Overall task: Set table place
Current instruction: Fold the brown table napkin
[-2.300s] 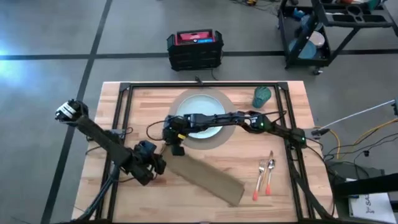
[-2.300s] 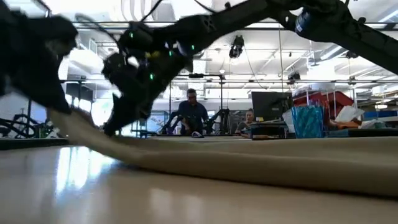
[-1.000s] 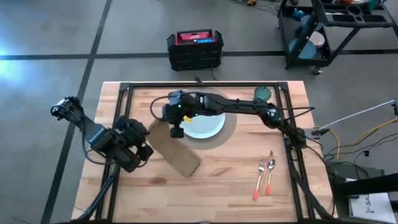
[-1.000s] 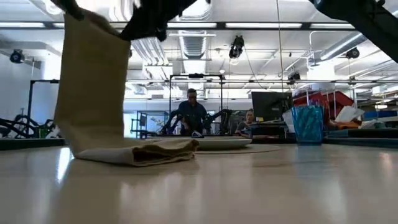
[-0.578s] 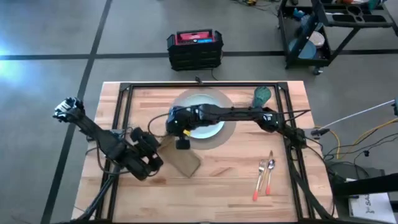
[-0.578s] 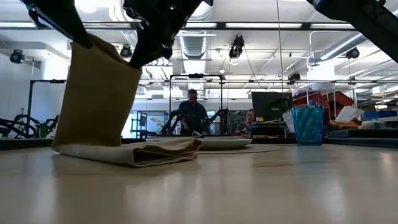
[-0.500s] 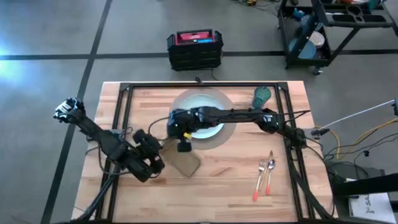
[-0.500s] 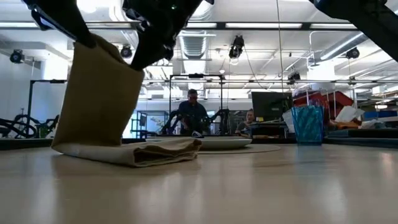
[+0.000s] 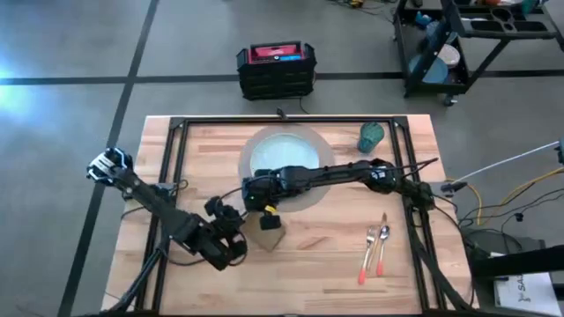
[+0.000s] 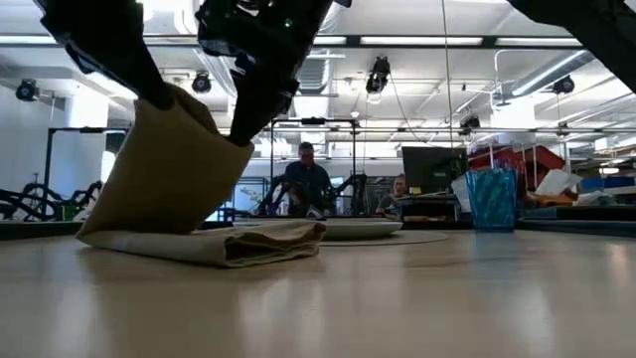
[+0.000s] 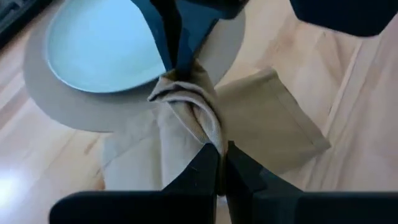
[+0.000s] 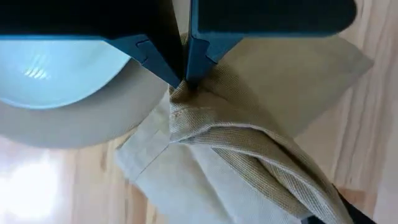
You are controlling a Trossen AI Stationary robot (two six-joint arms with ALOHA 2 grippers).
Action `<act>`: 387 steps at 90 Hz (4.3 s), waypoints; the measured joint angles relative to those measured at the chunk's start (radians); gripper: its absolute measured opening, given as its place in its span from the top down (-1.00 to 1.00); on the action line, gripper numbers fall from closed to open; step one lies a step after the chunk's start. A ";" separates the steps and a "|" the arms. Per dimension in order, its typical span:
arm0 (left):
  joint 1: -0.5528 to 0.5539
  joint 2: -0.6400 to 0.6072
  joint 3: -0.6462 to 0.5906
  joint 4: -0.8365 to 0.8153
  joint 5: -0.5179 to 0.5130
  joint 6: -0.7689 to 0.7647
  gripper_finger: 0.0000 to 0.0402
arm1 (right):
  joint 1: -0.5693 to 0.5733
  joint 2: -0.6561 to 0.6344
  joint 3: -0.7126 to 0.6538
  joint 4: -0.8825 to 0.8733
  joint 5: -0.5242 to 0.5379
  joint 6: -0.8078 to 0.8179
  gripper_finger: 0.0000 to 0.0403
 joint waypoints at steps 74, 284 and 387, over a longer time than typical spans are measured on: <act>-0.004 0.065 0.002 0.303 0.075 0.111 0.83 | 0.052 0.001 -0.029 -0.197 0.013 0.088 1.00; 0.193 0.089 -0.275 0.580 0.110 0.475 0.88 | 0.414 -0.104 -0.421 0.289 0.105 0.680 1.00; 0.012 0.023 -0.121 0.502 0.387 0.271 0.90 | 0.488 -0.197 -0.419 -0.004 0.465 0.924 1.00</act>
